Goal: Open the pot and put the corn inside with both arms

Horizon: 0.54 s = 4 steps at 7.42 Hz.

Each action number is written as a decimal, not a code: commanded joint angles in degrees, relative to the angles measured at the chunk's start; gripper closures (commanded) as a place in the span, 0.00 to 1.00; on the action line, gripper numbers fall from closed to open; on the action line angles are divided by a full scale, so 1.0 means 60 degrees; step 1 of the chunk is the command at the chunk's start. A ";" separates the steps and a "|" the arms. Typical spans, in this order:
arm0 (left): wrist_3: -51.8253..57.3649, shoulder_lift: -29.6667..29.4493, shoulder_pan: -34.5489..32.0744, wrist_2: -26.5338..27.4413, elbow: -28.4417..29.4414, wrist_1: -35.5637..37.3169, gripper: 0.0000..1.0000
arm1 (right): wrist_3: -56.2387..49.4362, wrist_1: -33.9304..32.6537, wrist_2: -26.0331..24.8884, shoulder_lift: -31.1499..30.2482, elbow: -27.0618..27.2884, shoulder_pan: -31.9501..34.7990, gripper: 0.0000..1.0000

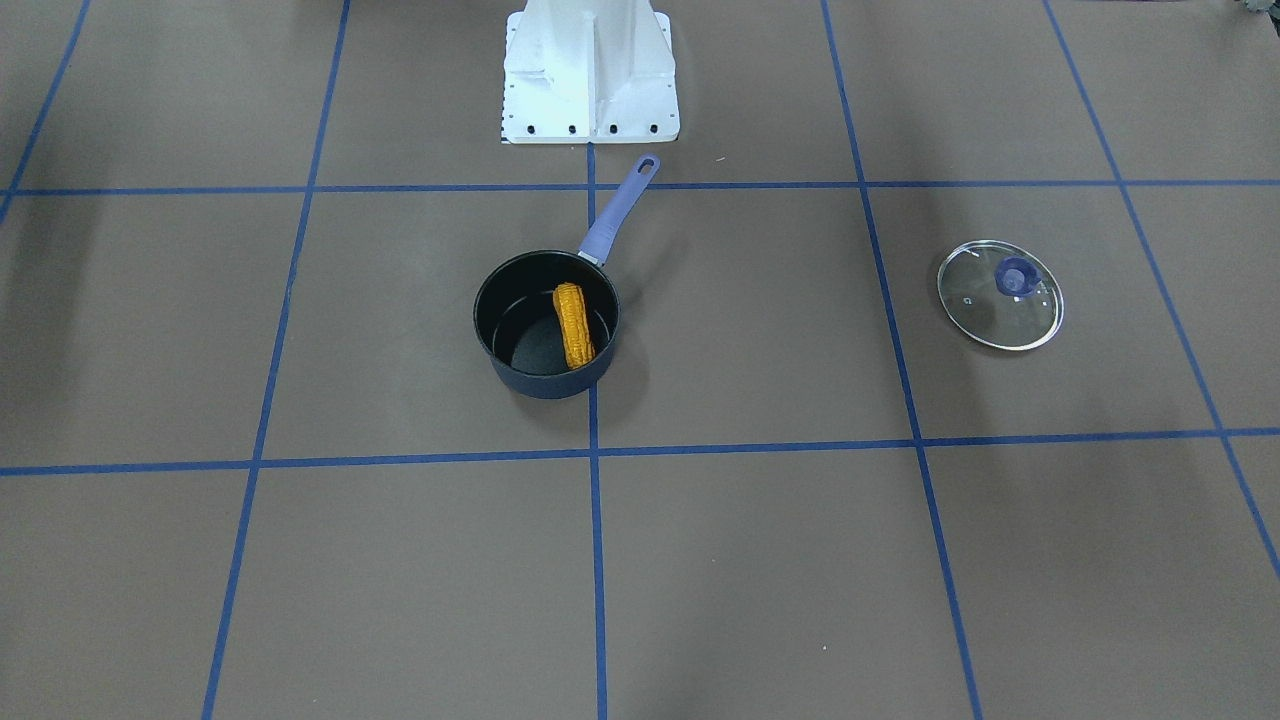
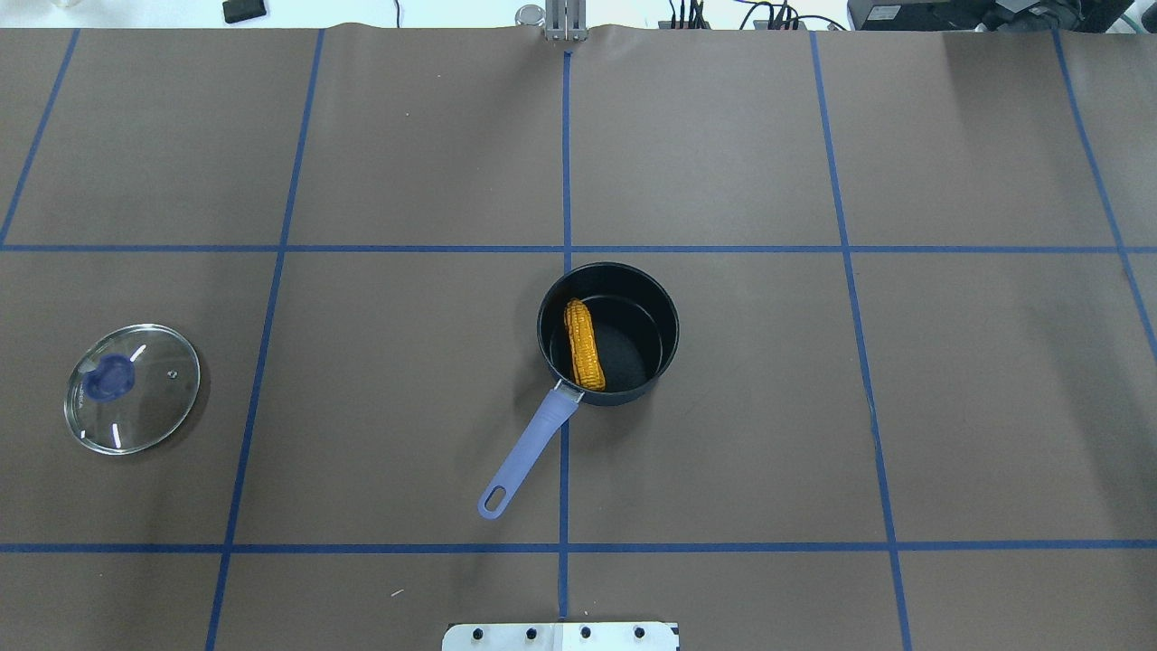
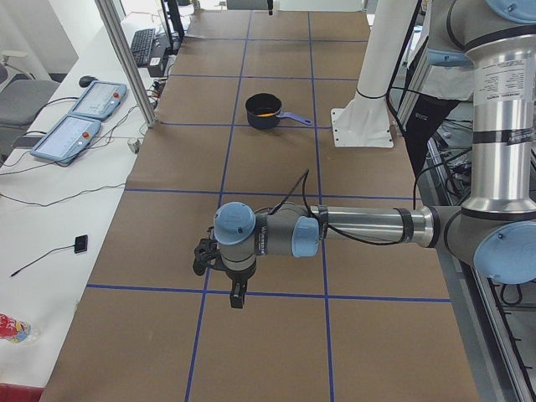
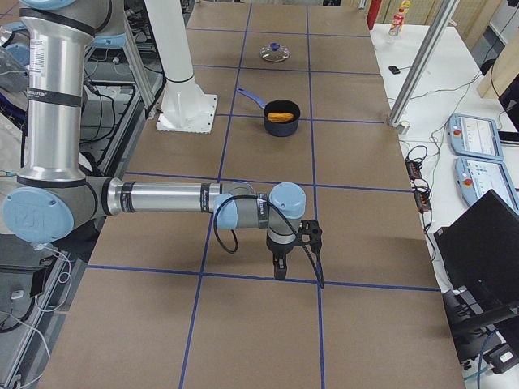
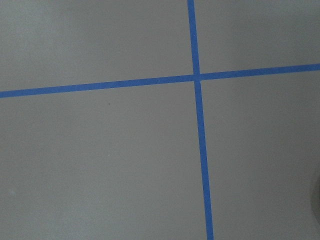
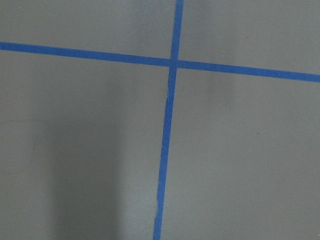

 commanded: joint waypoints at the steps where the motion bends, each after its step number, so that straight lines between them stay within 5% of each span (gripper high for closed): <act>1: 0.0000 0.0005 0.0000 0.0000 -0.0013 0.0000 0.01 | -0.0005 0.0005 0.0037 0.0000 0.0049 0.0000 0.00; 4: 0.0000 0.0064 0.0000 0.0000 -0.0013 0.0000 0.01 | -0.0005 -0.0010 0.0241 -0.0015 0.0108 0.0000 0.00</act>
